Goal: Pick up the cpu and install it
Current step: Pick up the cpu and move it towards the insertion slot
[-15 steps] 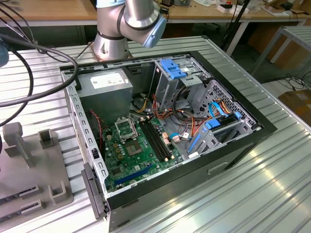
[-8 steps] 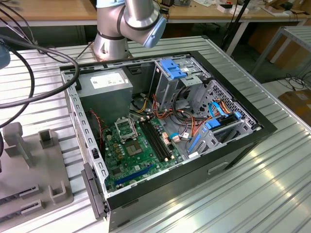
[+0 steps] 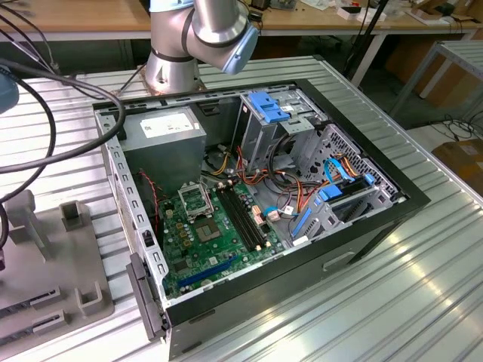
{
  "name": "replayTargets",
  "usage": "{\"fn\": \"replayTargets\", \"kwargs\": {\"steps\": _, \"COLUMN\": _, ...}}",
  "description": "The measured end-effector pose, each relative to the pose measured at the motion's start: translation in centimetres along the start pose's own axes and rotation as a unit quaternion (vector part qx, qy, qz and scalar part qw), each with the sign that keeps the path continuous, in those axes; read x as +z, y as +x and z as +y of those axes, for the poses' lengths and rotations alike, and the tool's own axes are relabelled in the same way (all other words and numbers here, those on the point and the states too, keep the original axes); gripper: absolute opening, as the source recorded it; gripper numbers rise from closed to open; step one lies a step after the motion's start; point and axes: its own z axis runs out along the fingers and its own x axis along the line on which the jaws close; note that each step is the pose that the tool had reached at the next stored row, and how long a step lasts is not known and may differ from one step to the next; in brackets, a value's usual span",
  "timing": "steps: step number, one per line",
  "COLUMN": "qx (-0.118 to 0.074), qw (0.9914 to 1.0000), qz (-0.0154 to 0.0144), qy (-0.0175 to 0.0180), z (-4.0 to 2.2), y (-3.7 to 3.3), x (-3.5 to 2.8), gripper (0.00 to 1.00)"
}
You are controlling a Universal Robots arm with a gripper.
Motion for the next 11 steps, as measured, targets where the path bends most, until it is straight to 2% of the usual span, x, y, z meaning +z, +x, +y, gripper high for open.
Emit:
{"fn": "replayTargets", "kwargs": {"steps": 4, "qx": 0.0, "qw": 1.0, "qz": -0.0001, "qy": 0.0001, "z": 0.0, "y": 0.0, "x": 0.02, "gripper": 0.71}}
{"fn": "replayTargets", "kwargs": {"steps": 5, "qx": 0.0, "qw": 1.0, "qz": -0.0001, "qy": 0.0001, "z": 0.0, "y": -0.01, "x": 0.02, "gripper": 0.64}}
{"fn": "replayTargets", "kwargs": {"steps": 7, "qx": 0.0, "qw": 1.0, "qz": 0.0, "qy": 0.0001, "z": 0.0, "y": -0.01, "x": 0.02, "gripper": 0.64}}
{"fn": "replayTargets", "kwargs": {"steps": 8, "qx": 0.0, "qw": 1.0, "qz": -0.0001, "qy": 0.0001, "z": 0.0, "y": 0.0, "x": 0.02, "gripper": 0.57}}
{"fn": "replayTargets", "kwargs": {"steps": 11, "qx": 0.0, "qw": 1.0, "qz": 0.0, "qy": 0.0002, "z": 0.0, "y": 0.0, "x": 0.02, "gripper": 0.57}}
